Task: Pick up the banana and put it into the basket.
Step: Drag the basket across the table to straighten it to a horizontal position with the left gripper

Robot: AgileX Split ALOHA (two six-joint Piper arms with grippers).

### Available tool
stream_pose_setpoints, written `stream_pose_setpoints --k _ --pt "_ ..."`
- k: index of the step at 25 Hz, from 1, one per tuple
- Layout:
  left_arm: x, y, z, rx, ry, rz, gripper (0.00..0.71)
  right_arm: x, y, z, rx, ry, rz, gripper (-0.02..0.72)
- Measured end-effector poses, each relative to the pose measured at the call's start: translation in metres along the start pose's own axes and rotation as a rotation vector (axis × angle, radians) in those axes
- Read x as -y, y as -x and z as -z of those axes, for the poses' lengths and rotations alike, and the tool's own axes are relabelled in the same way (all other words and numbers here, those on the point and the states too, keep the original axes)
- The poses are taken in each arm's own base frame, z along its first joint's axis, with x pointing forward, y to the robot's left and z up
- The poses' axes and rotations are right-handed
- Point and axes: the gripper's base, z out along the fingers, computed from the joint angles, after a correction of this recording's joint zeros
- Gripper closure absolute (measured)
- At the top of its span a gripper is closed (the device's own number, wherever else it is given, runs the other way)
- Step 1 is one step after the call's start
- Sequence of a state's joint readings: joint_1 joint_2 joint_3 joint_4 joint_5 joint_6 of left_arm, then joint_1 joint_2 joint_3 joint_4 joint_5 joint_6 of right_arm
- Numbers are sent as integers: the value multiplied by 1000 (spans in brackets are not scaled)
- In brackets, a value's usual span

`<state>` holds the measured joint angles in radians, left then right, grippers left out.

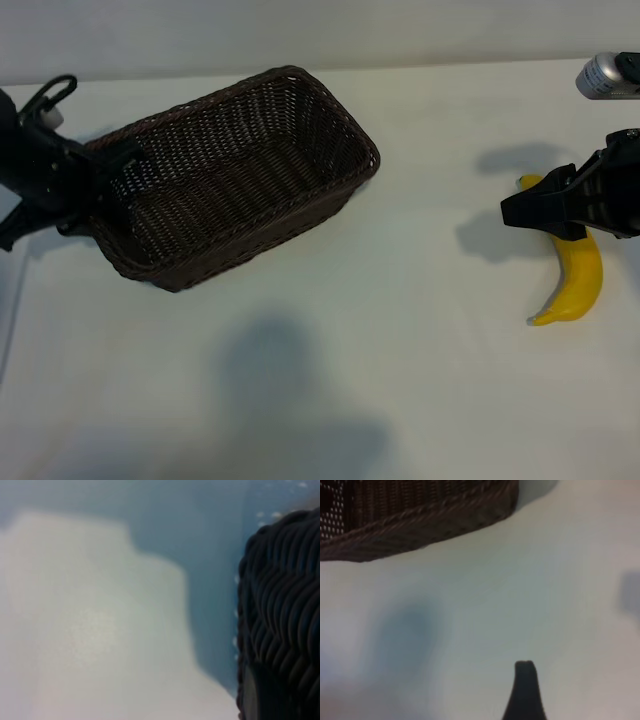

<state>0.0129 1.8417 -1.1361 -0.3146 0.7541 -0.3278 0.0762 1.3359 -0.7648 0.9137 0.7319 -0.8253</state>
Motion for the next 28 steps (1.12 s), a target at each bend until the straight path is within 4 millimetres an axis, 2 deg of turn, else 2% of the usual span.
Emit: stream_pose_setpoints --k 8,12,18,22,28 --pt "22 18 36 27 -30 -155 548 0 0 0 0 0 0 134" --pt "27 21 45 37 -39 -253 548 0 0 0 0 0 0 134" --pt "33 16 36 -28 -60 -396 549 0 0 0 0 0 0 134" --pt "44 10 26 -68 -110 -469 549 0 0 0 0 0 0 134" --pt "65 -3 3 -131 -97 -557 549 0 0 0 1 0 0 134"
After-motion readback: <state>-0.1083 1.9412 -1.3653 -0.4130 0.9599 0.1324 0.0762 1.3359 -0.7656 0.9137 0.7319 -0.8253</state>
